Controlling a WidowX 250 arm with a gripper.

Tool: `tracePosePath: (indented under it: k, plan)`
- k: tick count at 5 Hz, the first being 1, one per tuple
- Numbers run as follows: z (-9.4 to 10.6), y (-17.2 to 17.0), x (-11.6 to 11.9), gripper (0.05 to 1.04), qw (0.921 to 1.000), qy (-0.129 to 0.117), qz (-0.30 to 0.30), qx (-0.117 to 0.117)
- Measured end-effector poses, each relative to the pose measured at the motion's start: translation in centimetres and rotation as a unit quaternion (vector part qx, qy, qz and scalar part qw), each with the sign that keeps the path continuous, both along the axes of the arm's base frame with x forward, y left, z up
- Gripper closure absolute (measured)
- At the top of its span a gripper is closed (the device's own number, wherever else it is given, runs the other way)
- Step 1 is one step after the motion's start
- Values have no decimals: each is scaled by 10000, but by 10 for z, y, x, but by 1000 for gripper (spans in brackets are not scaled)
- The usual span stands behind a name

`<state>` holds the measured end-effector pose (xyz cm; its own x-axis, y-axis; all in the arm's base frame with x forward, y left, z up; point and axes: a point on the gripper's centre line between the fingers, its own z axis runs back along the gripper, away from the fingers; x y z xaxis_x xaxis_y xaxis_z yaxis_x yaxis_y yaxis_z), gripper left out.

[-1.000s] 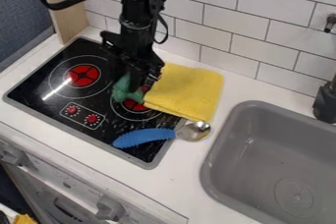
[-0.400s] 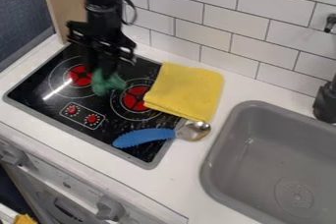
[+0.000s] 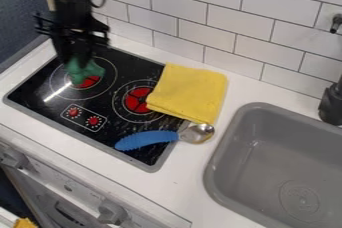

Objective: Put the broccoli on the lower left side of the stove

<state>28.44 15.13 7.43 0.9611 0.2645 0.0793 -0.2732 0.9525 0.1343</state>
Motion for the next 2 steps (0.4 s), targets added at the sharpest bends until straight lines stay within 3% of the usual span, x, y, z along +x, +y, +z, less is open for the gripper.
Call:
tracePosePath:
  k: [1, 2]
  plan:
    - [6, 28, -17, 712, 9986, -118, 521, -4]
    - [-3, 38, -33, 712, 9974, -31, 720, -74]
